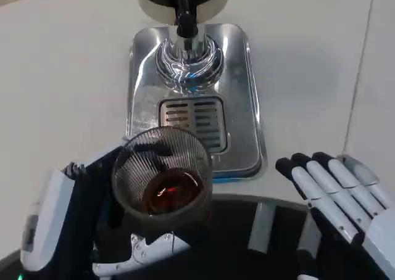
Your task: Grasp the cup under the faucet to collect the drink, then remove the cup.
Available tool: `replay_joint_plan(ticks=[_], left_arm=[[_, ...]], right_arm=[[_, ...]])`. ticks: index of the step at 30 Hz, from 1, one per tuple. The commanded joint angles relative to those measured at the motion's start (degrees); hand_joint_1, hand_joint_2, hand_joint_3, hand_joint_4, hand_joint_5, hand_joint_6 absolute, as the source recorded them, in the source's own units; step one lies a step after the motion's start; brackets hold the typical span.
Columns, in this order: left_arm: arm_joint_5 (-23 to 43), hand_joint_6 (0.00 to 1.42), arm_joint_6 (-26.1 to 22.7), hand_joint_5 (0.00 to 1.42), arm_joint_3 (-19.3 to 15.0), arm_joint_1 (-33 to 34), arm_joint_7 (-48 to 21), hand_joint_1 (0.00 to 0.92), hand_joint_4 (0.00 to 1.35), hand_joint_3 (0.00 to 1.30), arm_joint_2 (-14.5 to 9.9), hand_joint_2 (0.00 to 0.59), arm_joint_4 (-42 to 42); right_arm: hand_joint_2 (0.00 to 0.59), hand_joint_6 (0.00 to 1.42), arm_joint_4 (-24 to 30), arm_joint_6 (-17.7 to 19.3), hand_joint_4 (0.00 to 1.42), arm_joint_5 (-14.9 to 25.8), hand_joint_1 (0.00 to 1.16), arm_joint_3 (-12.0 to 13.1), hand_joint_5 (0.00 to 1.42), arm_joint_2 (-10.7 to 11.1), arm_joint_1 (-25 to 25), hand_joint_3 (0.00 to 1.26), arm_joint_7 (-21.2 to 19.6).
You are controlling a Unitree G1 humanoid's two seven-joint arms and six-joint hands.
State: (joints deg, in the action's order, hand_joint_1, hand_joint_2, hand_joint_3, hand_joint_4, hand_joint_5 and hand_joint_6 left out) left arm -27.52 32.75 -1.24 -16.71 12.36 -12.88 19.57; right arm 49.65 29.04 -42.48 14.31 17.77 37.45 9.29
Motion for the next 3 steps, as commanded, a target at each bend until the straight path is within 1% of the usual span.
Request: replay_joint_plan(ticks=[1, 3], left_arm=[[1.3, 1.42, 2.1, 1.35, -0.2, 0.4, -0.4, 0.692, 1.12, 1.22, -0.1, 0.05, 0.2], [1.3, 1.42, 2.1, 1.35, -0.1, 0.4, -0.7, 0.69, 1.12, 1.22, -0.1, 0.051, 0.4]], right_arm=[[0.569, 0.0, 1.8, 0.9, 0.0, -0.7, 0.0, -0.1, 0.0, -1.8, 2.3, 0.0, -0.6], [0.571, 0.0, 1.9, 1.2, 0.0, -0.6, 0.0, 0.1, 0.0, -2.2, 2.6, 0.0, -0.8]])
